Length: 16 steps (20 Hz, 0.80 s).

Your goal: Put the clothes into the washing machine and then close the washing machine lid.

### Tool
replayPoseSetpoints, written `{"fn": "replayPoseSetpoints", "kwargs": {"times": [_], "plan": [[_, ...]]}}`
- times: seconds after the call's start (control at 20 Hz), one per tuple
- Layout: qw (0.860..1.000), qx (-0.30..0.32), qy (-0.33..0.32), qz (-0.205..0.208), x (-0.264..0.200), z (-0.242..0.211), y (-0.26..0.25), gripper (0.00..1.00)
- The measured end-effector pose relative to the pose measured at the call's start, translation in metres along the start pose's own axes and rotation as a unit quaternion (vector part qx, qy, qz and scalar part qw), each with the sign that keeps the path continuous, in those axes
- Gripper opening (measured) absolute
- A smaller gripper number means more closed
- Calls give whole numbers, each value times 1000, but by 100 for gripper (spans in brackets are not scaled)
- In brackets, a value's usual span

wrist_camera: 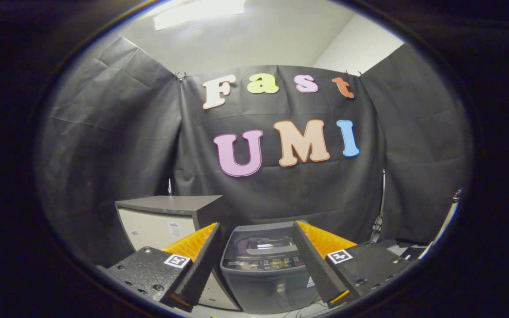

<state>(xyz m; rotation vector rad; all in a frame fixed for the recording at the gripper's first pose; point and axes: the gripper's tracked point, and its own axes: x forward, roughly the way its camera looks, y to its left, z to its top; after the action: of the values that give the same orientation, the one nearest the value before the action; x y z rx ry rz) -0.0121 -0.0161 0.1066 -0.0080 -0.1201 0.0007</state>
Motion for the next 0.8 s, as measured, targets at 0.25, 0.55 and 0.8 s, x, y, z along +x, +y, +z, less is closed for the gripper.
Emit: {"fn": "replayPoseSetpoints", "kwargs": {"times": [0.25, 0.55, 0.8], "plan": [[1000, -29, -4, 2, 5, -5, 12, 97], [1000, -25, -1, 16, 5, -10, 23, 97], [1000, -22, -15, 13, 8, -8, 17, 97]]}}
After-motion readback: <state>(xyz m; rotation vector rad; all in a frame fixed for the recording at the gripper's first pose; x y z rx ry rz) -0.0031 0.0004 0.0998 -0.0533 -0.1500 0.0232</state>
